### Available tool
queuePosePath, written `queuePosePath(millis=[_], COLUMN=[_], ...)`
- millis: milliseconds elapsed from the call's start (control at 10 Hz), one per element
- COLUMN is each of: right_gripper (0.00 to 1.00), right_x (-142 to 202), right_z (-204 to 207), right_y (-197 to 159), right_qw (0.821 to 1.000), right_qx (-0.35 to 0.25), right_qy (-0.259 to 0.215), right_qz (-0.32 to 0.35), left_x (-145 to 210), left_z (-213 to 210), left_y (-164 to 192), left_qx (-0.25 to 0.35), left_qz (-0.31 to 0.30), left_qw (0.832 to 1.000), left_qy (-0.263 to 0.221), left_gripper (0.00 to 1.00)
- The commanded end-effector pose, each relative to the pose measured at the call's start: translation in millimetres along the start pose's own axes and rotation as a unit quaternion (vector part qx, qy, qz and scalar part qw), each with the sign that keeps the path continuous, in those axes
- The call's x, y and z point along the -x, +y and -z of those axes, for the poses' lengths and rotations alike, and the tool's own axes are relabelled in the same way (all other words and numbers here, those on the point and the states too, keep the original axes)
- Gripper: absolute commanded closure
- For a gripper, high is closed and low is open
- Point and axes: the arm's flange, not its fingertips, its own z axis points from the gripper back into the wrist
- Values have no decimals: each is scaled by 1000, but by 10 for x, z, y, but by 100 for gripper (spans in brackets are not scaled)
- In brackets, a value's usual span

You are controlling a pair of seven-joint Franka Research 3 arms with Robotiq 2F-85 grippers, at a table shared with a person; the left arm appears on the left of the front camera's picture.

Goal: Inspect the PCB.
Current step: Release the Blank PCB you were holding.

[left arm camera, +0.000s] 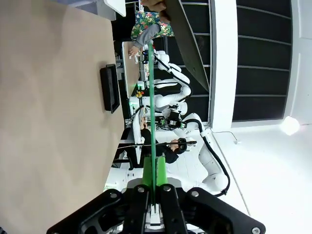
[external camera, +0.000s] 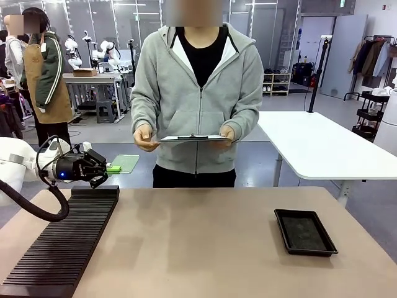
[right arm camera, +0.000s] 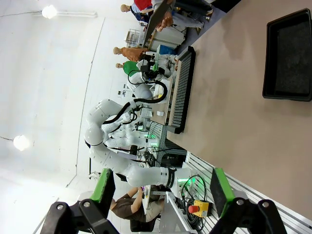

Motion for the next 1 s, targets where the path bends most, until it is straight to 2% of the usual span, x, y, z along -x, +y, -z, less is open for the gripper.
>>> queuePosePath(millis=[0,900], right_gripper=[0,0], right_x=[13,13], right_z=[-23,-23], right_y=[9,9], right_qw=[1000,1000], right_qx=[-2,-2], right_qy=[3,3], right_qz=[-2,-2], left_x=[3,3], left_z=[2,2], left_y=[-7,-7], left_qx=[2,2], left_qz=[5,5], left_qw=[1000,1000], left_qy=[1,1], left_gripper=[97,97])
